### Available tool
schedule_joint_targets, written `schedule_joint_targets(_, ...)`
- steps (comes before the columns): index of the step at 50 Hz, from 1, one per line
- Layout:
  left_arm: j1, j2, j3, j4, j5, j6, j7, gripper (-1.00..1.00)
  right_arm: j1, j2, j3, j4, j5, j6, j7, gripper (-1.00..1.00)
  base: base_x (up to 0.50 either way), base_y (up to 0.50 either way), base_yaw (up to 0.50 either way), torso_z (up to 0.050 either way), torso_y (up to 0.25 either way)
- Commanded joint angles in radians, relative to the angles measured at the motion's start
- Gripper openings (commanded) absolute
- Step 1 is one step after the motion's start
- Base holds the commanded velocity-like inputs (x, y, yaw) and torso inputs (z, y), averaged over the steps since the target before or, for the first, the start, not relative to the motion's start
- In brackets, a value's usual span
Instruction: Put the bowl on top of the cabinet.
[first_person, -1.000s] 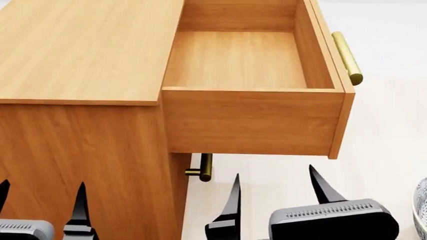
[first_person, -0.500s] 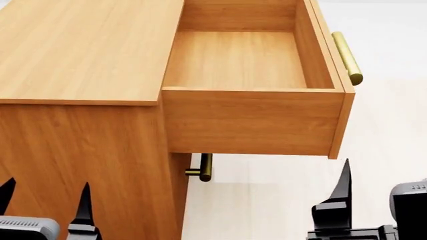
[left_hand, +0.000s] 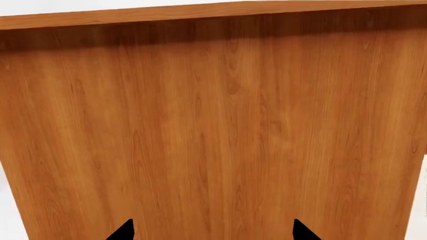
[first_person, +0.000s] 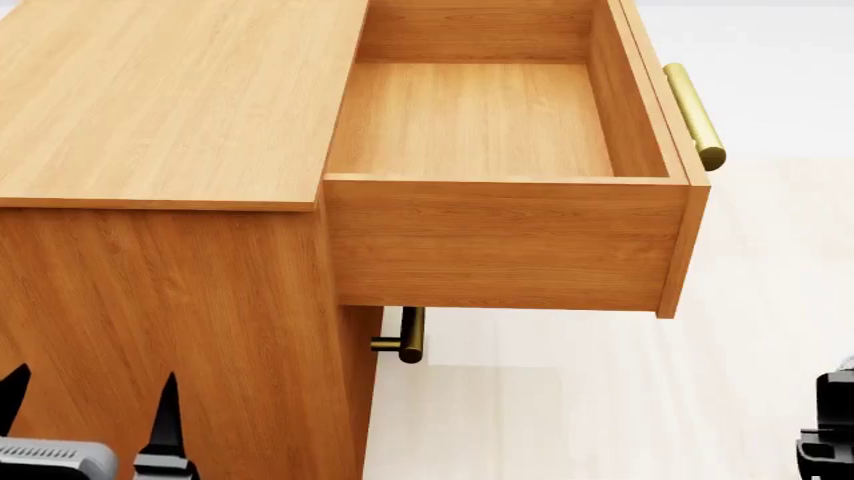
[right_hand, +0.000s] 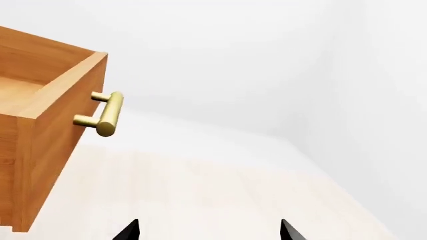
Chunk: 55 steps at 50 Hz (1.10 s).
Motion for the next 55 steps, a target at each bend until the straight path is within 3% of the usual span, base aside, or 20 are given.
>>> schedule_joint_targets(1, 0.022, 0.0, -0.007, 0.009, -0.017, 0.004, -0.004, 1.0, 0.139, 0.07, -0.135, 0.176, -0.011, 0.013, -0.001, 1.0, 0.0, 0.0, 0.0, 0.0, 0.0)
schedule_joint_targets(5, 0.02, 0.005, -0.007, 0.016, -0.026, -0.006, -0.009, 1.0, 0.216, 0.064, -0.27, 0.268, -0.072, -0.018, -0.018, 1.0, 0.0, 0.0, 0.0, 0.0, 0.0)
schedule_joint_targets(6, 0.019, 0.007, -0.006, 0.014, -0.026, -0.006, -0.011, 1.0, 0.361, 0.079, -0.324, 0.334, -0.033, 0.05, -0.011, 1.0, 0.0, 0.0, 0.0, 0.0, 0.0)
schedule_joint_targets(8, 0.025, 0.007, -0.003, 0.012, -0.026, -0.003, -0.011, 1.0, 0.301, 0.048, -0.379, 0.379, -0.126, -0.049, -0.045, 1.0, 0.0, 0.0, 0.0, 0.0, 0.0)
schedule_joint_targets(14, 0.008, 0.004, 0.006, -0.005, -0.022, -0.011, -0.014, 1.0, 0.406, 0.03, -0.566, 0.528, -0.234, -0.096, -0.109, 1.0, 0.0, 0.0, 0.0, 0.0, 0.0)
schedule_joint_targets(34, -0.004, -0.004, 0.015, -0.049, -0.012, 0.021, -0.017, 1.0, 0.538, -0.068, -0.782, 0.767, -0.355, -0.166, -0.19, 1.0, 0.0, 0.0, 0.0, 0.0, 0.0)
schedule_joint_targets(55, 0.003, -0.008, 0.0, -0.087, -0.028, 0.055, -0.013, 1.0, 0.457, -0.142, -0.865, 1.027, -0.455, -0.349, -0.273, 1.0, 0.0, 0.0, 0.0, 0.0, 0.0)
